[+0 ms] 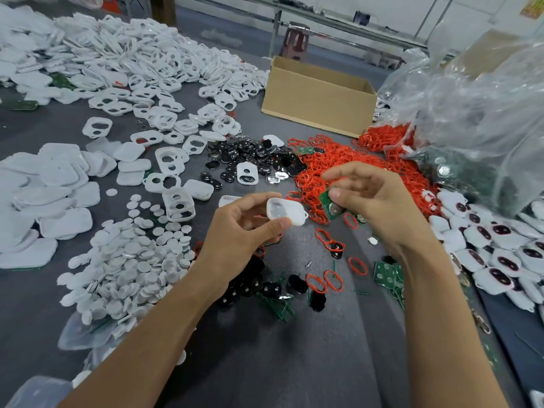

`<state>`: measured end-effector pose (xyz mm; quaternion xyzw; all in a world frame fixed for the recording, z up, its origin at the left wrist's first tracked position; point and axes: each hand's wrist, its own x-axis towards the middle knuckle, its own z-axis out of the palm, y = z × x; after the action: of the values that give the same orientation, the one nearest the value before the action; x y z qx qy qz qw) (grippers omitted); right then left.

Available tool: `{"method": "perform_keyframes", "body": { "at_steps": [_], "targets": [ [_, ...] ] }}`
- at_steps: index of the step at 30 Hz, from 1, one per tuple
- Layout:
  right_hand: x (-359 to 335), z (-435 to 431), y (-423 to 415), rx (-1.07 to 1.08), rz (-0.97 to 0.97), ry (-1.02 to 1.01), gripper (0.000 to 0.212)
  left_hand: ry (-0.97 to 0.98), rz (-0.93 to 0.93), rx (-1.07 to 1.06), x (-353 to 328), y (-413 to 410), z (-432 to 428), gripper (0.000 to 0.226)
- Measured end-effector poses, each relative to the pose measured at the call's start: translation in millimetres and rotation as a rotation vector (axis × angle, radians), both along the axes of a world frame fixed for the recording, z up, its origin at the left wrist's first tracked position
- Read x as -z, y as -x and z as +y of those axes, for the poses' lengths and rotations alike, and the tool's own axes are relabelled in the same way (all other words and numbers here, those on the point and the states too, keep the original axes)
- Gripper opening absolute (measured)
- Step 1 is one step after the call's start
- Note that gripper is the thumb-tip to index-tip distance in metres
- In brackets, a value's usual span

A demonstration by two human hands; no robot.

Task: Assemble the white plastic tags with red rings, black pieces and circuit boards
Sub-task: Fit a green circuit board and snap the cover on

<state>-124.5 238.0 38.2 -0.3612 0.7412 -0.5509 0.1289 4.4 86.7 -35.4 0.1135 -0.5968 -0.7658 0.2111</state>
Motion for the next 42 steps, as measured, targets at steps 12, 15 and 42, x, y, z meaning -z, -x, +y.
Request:
{"method": "perform_keyframes", "body": {
  "at_steps": [12,15,42],
  "targets": [
    [8.8,-32.1,-25.0,-0.104,-0.026,0.025,0.008,0.034,0.027,0.071,-4.3,-2.8,1.2,0.04],
    [10.2,-33.1,-25.2,-0.094,0.051,-0.013,0.009,0.008,0.048,0.064,-2.0,-1.1,0.4,0.042],
    [2.4,-28.1,-28.5,-0.095,0.486,-0.27,0.008,-0.057,0.041,-0.02,-0.6,-1.0,-3.0,0.046]
  ]
}}
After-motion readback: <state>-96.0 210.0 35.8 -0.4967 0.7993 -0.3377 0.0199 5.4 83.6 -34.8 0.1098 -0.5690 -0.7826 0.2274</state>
